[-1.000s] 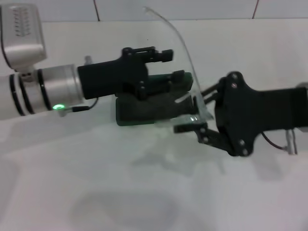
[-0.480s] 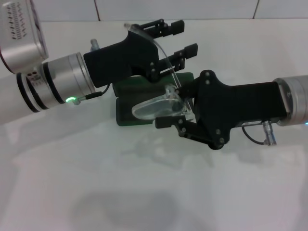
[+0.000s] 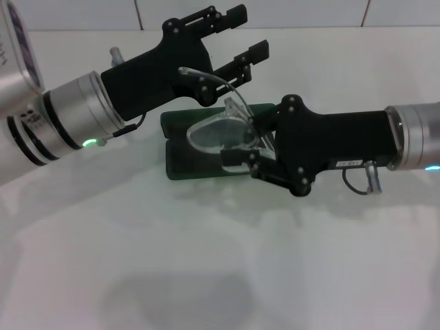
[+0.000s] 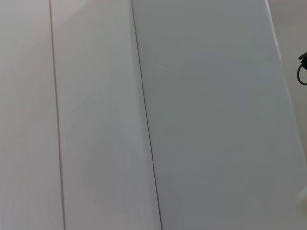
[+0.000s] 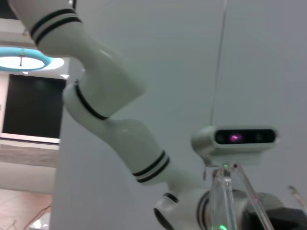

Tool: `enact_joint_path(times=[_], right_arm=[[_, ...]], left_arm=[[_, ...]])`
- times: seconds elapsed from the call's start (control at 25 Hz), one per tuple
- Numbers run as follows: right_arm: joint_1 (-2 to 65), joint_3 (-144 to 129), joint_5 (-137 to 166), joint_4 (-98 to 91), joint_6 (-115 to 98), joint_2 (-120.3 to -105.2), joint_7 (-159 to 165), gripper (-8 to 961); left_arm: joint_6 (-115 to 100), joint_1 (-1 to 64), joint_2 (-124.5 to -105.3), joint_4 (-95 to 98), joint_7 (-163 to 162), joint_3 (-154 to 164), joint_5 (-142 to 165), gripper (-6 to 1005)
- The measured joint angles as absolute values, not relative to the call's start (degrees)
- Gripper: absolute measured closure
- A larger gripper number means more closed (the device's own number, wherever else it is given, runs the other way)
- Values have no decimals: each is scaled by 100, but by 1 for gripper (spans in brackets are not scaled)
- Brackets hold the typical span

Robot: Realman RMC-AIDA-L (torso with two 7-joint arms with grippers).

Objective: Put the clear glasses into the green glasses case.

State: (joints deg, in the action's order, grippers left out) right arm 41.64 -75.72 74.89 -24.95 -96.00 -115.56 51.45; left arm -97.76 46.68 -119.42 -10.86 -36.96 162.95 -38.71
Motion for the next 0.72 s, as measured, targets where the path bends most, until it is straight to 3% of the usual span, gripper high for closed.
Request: enact_joint_path(times=[0.72], right_arm=[[4167, -7373, 7486, -2515, -9048, -11538, 5466, 831]], left_arm=[[-9800, 4665, -11921, -1123, -3647, 16295, -3781, 445]])
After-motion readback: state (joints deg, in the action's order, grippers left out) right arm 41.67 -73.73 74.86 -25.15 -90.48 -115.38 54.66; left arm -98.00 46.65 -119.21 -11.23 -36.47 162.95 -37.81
